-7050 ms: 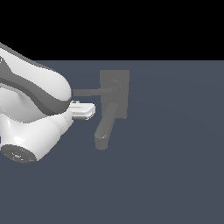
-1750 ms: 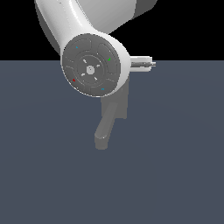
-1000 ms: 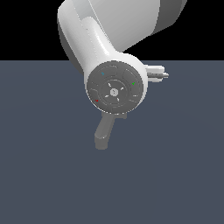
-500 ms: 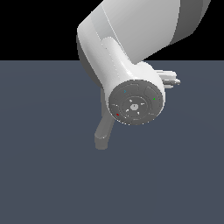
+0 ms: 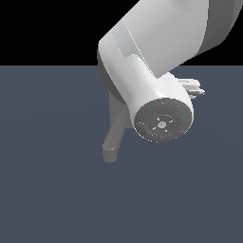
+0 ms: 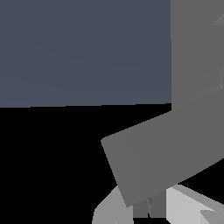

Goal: Turn on the faucet by rotating a designated handle.

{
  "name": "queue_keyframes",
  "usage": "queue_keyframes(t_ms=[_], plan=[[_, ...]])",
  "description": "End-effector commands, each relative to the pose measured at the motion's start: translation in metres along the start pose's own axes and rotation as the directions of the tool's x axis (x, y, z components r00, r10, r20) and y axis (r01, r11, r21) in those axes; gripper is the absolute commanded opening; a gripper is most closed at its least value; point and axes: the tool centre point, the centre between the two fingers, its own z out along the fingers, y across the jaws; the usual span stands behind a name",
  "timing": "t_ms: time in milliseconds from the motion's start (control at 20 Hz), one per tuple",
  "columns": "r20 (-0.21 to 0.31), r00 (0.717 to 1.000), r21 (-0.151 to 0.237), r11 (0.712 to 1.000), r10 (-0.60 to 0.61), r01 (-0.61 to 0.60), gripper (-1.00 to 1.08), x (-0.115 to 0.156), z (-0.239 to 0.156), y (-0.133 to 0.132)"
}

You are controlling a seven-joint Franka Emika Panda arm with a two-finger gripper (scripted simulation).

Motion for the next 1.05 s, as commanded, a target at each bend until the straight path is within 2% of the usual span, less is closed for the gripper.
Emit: queue_keyframes(t_ms=[0, 1000], plan=[[-0.017, 1.000, -0.025, 1.000, -0.015, 0.014, -1.00, 0.010, 0.000, 0.003], [-0.040, 0.998, -0.052, 0.998, -0.044, 0.042, -1.00, 0.068, -0.001, -0.017]])
